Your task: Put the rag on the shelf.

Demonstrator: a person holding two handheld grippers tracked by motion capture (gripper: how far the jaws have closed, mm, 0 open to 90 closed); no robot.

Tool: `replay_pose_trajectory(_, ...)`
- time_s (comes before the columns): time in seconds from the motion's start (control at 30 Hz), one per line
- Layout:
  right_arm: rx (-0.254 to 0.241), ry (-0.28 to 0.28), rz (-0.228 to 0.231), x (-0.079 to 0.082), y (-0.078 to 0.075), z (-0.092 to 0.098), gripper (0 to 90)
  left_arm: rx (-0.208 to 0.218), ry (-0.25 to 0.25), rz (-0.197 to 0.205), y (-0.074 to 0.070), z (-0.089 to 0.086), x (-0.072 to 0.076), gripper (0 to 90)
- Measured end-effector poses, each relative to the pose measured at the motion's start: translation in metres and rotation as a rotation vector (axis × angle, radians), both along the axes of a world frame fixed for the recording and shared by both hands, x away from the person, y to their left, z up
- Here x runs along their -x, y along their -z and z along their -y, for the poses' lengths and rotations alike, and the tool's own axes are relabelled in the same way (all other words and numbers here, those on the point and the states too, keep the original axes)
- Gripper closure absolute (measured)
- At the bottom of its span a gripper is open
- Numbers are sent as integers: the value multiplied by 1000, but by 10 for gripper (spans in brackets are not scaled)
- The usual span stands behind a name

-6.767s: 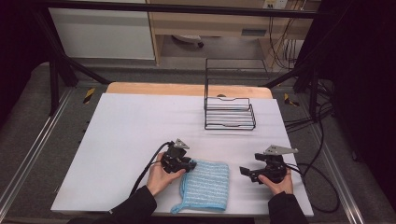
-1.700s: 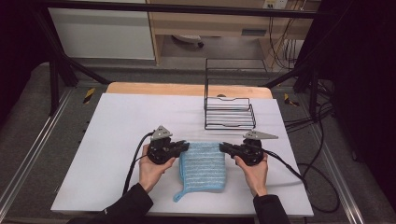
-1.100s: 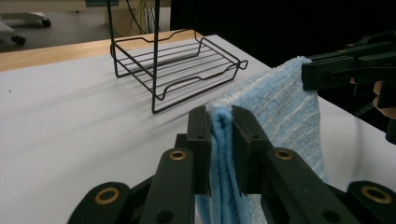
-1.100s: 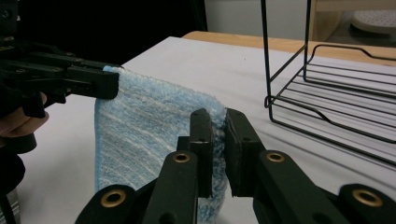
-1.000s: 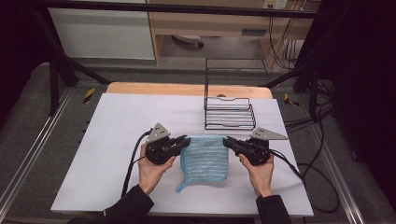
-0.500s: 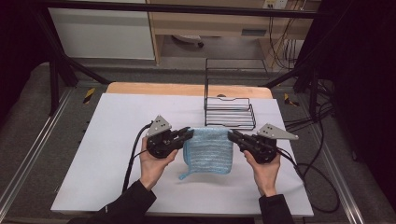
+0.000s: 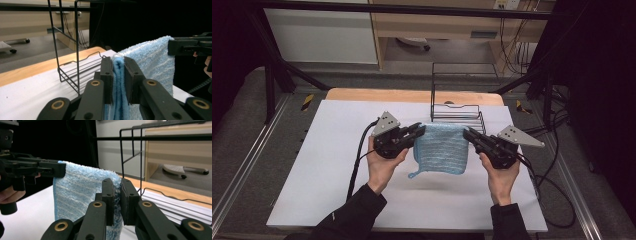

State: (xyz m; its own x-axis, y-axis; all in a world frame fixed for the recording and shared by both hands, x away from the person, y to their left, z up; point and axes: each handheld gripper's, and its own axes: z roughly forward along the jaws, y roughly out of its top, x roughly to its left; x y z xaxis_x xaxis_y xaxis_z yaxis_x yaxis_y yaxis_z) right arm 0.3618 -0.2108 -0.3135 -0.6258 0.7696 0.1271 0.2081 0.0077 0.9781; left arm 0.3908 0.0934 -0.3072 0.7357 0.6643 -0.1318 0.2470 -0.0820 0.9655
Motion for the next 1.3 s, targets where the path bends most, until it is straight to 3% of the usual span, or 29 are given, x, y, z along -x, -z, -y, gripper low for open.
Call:
replay_pose_trajectory(0.6, -34, 63, 104, -4, -27, 5, 834, 57, -8, 58, -27, 11, -12, 786)
replay_pose_trajectory(1.3, -48, 101, 183, -12, -61, 7, 837, 118, -17, 111, -57, 20, -29, 787)
